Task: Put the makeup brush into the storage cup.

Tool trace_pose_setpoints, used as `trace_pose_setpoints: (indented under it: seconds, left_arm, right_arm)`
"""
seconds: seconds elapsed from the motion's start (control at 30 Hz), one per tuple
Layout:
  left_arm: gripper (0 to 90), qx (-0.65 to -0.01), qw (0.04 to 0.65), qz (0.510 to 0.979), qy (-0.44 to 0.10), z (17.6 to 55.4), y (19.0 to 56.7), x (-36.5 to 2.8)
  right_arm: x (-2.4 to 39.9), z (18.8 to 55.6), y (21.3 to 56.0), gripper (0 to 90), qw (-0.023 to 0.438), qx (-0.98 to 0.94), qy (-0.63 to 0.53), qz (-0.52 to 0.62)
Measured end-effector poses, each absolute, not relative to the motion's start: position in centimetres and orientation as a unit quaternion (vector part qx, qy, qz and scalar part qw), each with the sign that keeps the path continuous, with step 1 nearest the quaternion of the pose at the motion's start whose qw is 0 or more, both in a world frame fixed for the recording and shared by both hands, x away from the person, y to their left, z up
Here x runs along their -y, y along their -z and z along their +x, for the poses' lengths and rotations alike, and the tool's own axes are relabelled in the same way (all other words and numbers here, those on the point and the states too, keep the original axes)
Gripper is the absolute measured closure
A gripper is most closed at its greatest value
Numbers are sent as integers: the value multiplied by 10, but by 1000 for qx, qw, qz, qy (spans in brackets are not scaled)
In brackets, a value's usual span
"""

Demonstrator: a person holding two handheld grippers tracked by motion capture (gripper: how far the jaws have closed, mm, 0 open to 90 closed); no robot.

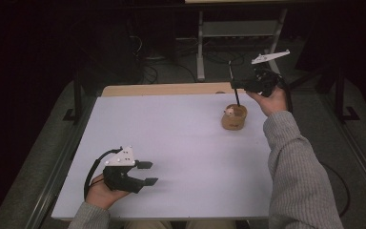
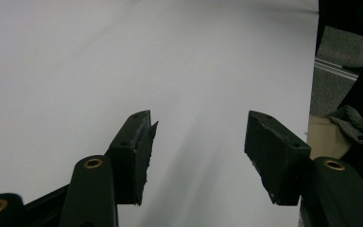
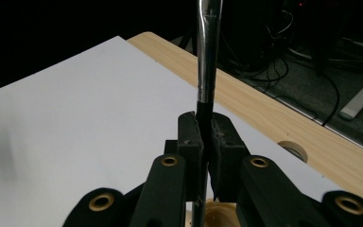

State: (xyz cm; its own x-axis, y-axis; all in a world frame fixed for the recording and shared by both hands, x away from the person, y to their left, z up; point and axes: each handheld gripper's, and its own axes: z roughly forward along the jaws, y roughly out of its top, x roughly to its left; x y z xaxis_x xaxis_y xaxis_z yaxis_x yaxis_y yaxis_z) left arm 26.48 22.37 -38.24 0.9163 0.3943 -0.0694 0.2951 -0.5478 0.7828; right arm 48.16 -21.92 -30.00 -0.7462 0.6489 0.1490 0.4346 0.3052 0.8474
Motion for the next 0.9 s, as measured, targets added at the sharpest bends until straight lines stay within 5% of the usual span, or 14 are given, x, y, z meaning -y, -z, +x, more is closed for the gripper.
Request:
trace_pose_setpoints:
  seconds: [0.9]
  left_arm:
    - [368,-204,431,877,-60,265,383,-225]
  right_arm:
    - [227,495,313,834,114,-790,-475,372]
